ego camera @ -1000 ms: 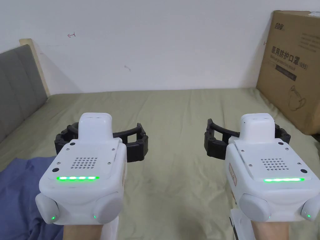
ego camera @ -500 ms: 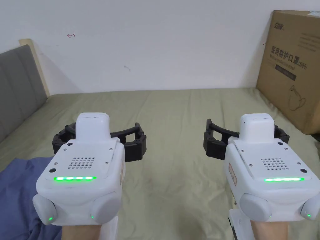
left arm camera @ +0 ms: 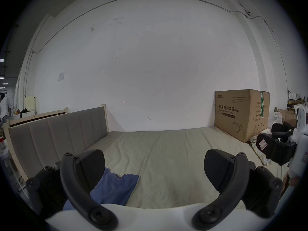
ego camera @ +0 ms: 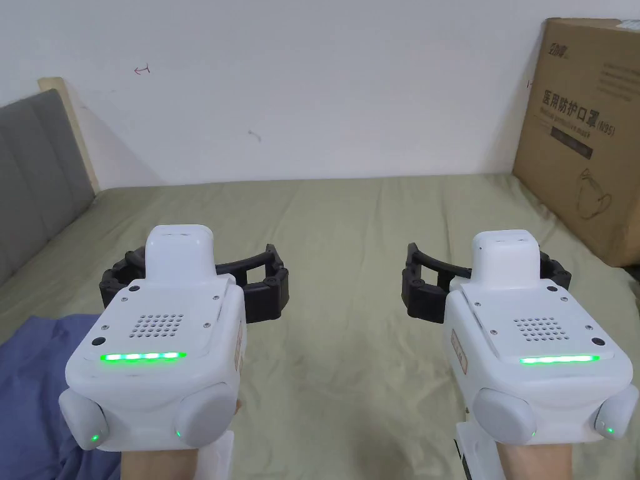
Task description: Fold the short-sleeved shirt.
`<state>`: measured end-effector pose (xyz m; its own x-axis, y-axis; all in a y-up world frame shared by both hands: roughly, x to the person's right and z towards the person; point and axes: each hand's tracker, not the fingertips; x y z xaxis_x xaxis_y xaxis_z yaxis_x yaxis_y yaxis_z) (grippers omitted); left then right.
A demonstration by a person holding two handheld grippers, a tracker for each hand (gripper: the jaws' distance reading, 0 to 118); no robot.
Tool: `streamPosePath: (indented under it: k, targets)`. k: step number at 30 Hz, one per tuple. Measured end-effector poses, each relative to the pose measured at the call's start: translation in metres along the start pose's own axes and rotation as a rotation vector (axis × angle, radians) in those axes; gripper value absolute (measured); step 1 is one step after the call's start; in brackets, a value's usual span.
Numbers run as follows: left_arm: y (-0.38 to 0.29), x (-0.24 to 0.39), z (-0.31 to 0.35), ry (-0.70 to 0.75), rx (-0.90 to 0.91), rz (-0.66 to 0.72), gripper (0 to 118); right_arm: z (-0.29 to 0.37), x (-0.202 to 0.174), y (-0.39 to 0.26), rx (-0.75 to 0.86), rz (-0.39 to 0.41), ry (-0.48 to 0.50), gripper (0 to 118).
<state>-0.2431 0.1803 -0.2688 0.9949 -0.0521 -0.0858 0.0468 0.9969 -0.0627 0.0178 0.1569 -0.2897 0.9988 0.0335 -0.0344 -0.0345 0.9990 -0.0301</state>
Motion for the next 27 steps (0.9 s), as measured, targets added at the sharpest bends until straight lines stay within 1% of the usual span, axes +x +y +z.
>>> streamPosePath:
  k: [4,8,9,11,15,21,27]
  targets:
    - [0.0009,-0.0002,0.0007,-0.001,0.016,0.000,118,0.0002,0.0009,0.0003,0.001,-0.012,0.002,103]
    - [0.0008,-0.0006,0.0013,-0.011,0.020,0.008,118,-0.0001,-0.0005,-0.0010,-0.004,0.005,-0.005,103]
    - [0.0006,-0.0006,0.0014,-0.007,0.015,0.011,118,-0.0001,-0.0007,-0.0013,-0.005,0.007,-0.005,100]
    - [0.0001,-0.0013,0.0008,-0.002,0.001,0.017,118,0.0017,-0.0010,-0.0014,0.000,0.001,-0.013,91]
    - [-0.0006,-0.0023,0.0025,-0.002,0.014,0.021,118,0.0006,0.0007,-0.0004,-0.005,-0.003,-0.005,91]
    - [0.0025,0.0049,0.0069,0.003,0.009,0.000,118,0.0010,0.0018,-0.0012,0.005,-0.014,-0.014,91]
    - [-0.0014,0.0006,0.0043,-0.002,0.012,0.010,118,0.0006,0.0031,-0.0020,0.007,-0.018,-0.022,91]
